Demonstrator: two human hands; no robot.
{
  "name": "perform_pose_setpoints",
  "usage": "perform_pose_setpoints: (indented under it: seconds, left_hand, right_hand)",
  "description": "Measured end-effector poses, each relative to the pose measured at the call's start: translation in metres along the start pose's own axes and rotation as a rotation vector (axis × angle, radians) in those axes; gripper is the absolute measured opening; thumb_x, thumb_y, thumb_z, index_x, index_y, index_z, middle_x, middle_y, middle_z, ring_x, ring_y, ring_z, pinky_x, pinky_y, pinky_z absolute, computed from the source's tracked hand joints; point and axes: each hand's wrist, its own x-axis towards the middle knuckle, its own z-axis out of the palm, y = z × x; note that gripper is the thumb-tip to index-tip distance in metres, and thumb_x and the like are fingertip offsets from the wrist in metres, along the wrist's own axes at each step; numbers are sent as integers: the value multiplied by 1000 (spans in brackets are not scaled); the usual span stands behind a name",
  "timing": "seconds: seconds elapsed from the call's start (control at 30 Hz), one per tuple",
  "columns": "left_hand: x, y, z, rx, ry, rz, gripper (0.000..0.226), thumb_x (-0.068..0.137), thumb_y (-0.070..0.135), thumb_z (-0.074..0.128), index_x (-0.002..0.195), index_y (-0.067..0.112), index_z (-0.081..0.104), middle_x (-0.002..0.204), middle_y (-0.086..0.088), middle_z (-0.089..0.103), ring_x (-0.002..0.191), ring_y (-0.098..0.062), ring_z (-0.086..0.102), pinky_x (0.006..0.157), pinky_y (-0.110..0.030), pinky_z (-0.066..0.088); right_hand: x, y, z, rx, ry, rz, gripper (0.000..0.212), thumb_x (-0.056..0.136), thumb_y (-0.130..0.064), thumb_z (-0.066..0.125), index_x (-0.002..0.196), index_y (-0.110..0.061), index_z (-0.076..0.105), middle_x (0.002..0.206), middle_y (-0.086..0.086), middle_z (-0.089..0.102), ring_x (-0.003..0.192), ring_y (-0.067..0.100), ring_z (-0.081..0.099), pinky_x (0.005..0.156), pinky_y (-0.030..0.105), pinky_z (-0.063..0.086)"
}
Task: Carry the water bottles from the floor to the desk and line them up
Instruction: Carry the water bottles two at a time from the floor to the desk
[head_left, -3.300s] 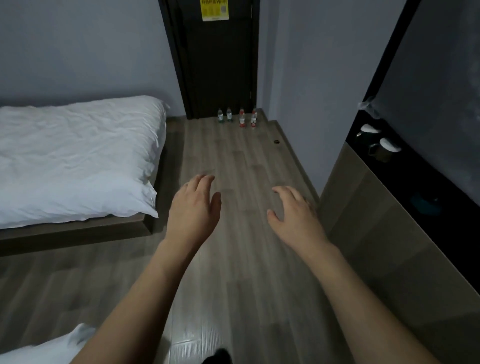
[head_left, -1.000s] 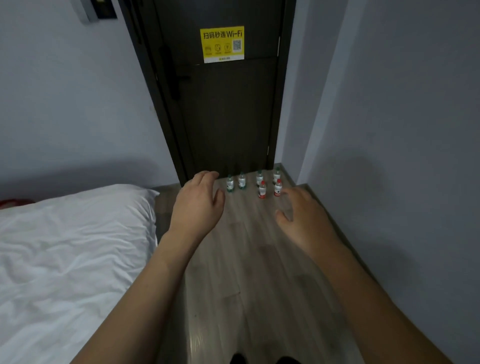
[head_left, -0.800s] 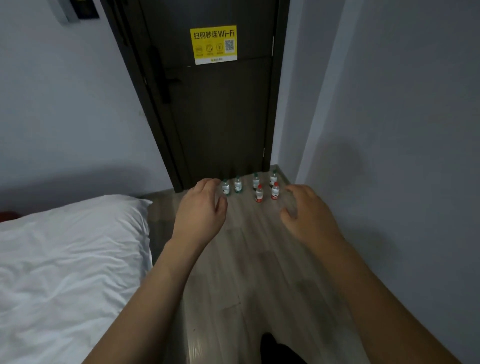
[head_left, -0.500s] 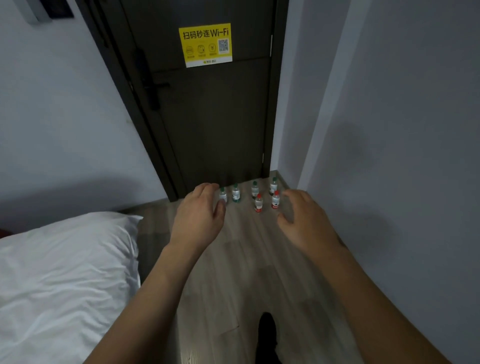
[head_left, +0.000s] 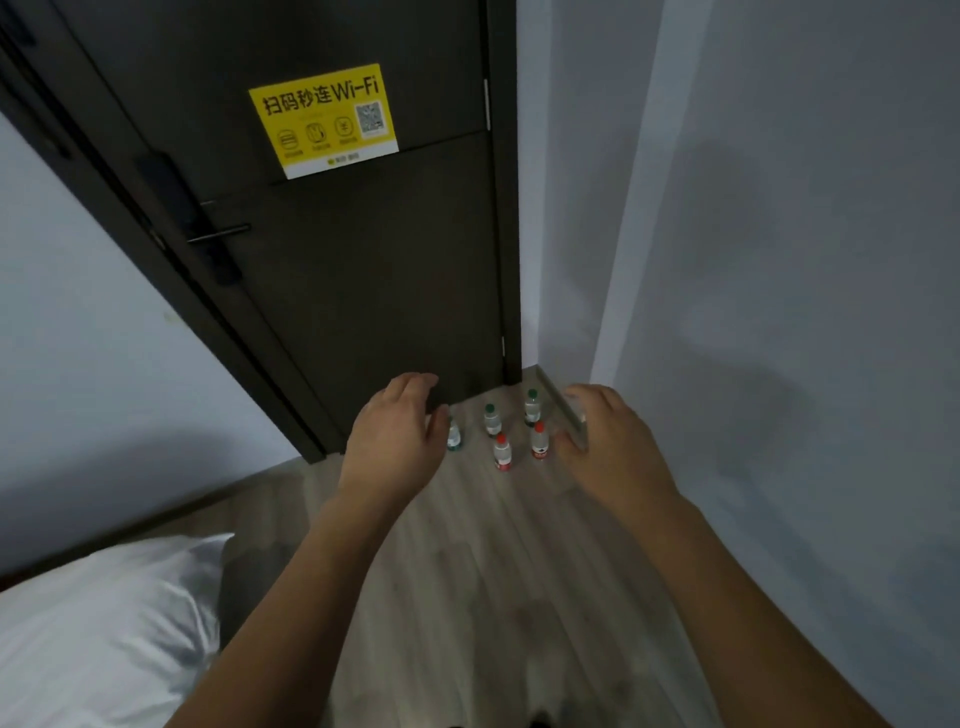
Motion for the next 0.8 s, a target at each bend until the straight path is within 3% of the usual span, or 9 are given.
perform_pose_setpoints:
  seconds: [0.37, 0.53, 0.63, 0.8]
  left_hand:
    - [162, -42, 65, -40, -123, 0, 42, 98, 29, 52, 136, 12, 52, 136, -5, 54, 120, -25, 53, 96, -35, 43]
    - [262, -65, 99, -93, -195, 33, 42, 97, 28, 52, 137, 12, 51, 136, -7, 54, 120, -26, 53, 96, -36, 44]
    - [319, -68, 125, -132, -231, 55, 43, 98, 28, 52, 138, 13, 51, 137, -6, 54, 119, -25, 53, 96, -34, 42]
    - [390, -65, 171, -177, -307, 80, 41, 96, 27, 54, 134, 10, 54, 133, -9, 55, 116, -28, 56, 95, -35, 44]
  right_hand:
    - [159, 21, 38, -27, -70, 91, 51, 95, -35, 54, 141, -19, 41, 142, 3, 46, 120, 22, 52, 103, 39, 43]
    - [254, 17, 48, -59, -84, 146, 47, 95, -30, 55, 139, -16, 44, 138, 5, 50, 109, 21, 57, 100, 36, 44]
    - [310, 19, 52, -77, -95, 157, 47, 96, -29, 54, 139, -16, 44, 139, 5, 48, 113, 23, 56, 104, 38, 41]
    - [379, 48, 61, -52, -116, 216, 47, 95, -28, 55, 139, -16, 44, 135, 6, 50, 100, 23, 59, 99, 40, 45]
